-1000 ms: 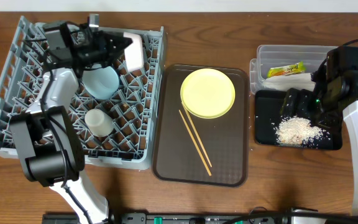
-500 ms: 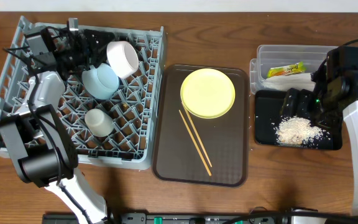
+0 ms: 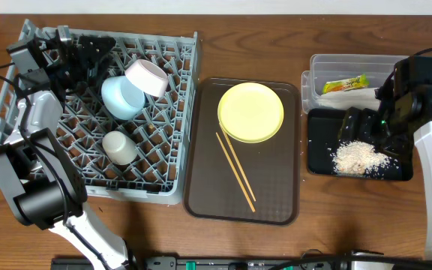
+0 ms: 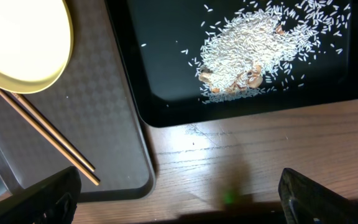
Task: Sort waste into correct bins and load items into the dishwasher
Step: 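Release the pink bowl and withdraw the left gripper from the rack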
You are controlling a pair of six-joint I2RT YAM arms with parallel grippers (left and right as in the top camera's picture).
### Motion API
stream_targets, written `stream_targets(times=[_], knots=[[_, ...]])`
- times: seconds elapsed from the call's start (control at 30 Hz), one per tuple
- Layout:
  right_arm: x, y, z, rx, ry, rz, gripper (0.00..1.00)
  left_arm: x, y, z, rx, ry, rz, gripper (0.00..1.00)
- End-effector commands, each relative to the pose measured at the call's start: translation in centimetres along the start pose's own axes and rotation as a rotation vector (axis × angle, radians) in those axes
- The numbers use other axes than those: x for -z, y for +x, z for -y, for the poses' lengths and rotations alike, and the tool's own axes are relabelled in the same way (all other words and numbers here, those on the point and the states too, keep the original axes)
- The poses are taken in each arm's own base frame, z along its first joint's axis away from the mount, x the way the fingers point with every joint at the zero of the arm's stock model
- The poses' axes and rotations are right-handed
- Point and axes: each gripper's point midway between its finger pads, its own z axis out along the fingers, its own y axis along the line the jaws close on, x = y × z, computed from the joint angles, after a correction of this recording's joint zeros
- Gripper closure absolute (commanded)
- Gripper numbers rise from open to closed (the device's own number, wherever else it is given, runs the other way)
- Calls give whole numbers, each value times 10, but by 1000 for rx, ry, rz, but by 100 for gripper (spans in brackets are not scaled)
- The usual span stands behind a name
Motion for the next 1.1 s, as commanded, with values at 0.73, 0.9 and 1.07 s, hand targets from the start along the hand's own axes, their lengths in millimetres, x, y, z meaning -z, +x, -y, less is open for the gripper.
stream_targets(times=[0.73, 0.9, 1.07], knots=[[3, -2, -1, 2, -8, 13, 1, 21, 101, 65, -346, -565, -60, 14], [3, -2, -1, 2, -8, 13, 1, 8, 169, 93, -410, -569, -213, 15], [3, -2, 0, 3, -7, 13, 1, -1, 222, 100, -428, -564, -366, 14]])
